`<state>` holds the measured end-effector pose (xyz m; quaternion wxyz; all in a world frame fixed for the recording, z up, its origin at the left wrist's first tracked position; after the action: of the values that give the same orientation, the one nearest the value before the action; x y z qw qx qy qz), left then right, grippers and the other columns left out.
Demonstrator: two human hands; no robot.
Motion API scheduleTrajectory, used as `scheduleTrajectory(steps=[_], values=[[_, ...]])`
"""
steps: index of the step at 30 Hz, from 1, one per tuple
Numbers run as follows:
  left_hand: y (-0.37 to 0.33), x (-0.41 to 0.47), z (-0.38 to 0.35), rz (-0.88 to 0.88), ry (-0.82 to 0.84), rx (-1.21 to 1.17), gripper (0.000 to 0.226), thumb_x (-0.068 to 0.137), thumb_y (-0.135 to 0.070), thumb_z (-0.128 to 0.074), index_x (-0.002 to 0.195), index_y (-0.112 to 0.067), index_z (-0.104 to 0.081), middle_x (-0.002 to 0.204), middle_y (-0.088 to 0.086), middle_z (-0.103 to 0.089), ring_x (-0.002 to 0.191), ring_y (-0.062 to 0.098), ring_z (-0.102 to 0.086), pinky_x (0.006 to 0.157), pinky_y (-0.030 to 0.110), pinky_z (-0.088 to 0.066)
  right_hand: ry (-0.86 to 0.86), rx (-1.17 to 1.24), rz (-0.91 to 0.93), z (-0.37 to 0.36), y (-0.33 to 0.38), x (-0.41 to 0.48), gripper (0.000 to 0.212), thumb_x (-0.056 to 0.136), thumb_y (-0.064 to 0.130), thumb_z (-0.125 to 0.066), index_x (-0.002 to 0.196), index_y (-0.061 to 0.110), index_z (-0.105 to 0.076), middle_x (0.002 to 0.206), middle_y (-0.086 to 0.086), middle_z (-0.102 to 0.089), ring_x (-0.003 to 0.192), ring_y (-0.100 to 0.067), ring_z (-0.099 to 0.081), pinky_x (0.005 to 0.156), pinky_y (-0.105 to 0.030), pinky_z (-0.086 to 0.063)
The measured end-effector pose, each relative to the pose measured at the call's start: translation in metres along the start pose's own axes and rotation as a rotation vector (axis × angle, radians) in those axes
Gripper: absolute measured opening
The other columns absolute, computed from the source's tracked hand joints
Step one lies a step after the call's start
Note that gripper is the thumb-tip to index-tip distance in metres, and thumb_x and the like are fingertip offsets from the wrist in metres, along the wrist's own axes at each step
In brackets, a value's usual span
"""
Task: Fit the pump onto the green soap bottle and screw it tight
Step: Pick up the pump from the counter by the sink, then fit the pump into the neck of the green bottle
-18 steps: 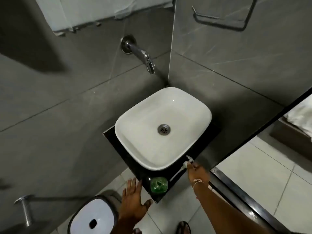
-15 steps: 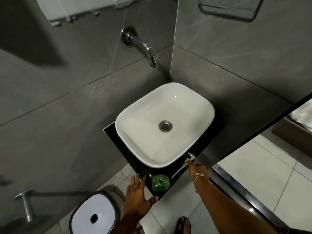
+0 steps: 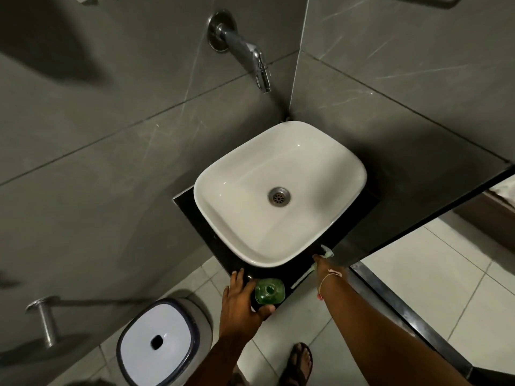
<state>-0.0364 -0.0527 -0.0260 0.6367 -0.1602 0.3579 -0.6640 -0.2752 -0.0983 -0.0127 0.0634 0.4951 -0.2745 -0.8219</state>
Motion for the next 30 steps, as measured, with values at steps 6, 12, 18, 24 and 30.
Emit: scheduleTrajectory(steps=[6,12,18,24,30], values=[[0.004,0.004,0.0,-0.09,-0.028,0.065,0.074,0.063,-0.078,-0.056,0.12,-0.031,-0.053,0.159,0.005,-0.018,0.147,0.018,0.001,0.116,0.053,-0.008,-0.1,0.303,0.246,0.026,-0.006,-0.079,0.031,0.074,0.048,-0.075,0.085,0.02,-0.073,0.095,-0.005,-0.07,0.091,-0.023,-0.064,0.08,-0.04,-0.049],[0.006,0.003,0.001,-0.118,-0.071,0.104,0.07,0.065,-0.078,-0.055,0.12,-0.036,-0.053,0.16,0.004,-0.012,0.145,0.014,0.014,0.115,0.05,0.009,-0.057,0.378,0.649,0.017,-0.005,-0.144,0.022,0.071,0.033,-0.08,0.089,0.022,-0.076,0.093,0.002,-0.076,0.092,-0.008,-0.068,0.083,-0.026,-0.05],[0.005,0.002,0.002,-0.114,-0.079,0.142,0.073,0.065,-0.08,-0.052,0.125,-0.04,-0.05,0.16,0.001,-0.007,0.145,0.016,0.016,0.116,0.052,0.011,-0.052,0.283,0.801,-0.011,-0.02,-0.145,0.029,0.062,0.045,-0.077,0.089,0.036,-0.073,0.105,0.004,-0.067,0.104,-0.008,-0.06,0.092,-0.029,-0.046],[0.004,0.002,0.002,-0.105,-0.072,0.17,0.073,0.066,-0.081,-0.047,0.125,-0.04,-0.05,0.16,0.001,-0.007,0.145,0.017,0.016,0.117,0.054,0.009,-0.049,0.021,1.005,-0.029,-0.039,-0.129,0.032,0.066,0.049,-0.074,0.093,0.061,-0.061,0.106,0.038,-0.054,0.11,-0.001,-0.048,0.086,-0.019,-0.039],[0.005,0.002,0.001,-0.09,-0.05,0.21,0.065,0.073,-0.068,-0.057,0.129,-0.036,-0.049,0.161,0.002,-0.006,0.146,0.019,0.016,0.118,0.054,0.007,-0.064,-0.221,1.039,-0.043,-0.065,-0.106,0.038,0.07,0.06,-0.065,0.104,0.069,-0.052,0.114,0.041,-0.041,0.114,0.008,-0.036,0.087,-0.018,-0.034]])
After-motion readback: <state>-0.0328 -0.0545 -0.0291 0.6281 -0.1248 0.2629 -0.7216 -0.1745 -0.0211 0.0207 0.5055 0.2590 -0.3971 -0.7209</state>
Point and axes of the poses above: each hand's wrist, its own x-axis towards the middle knuckle, its own z-axis out of the back of the hand, y = z × x, the point moved 4 cm from there along x, towards the middle knuckle
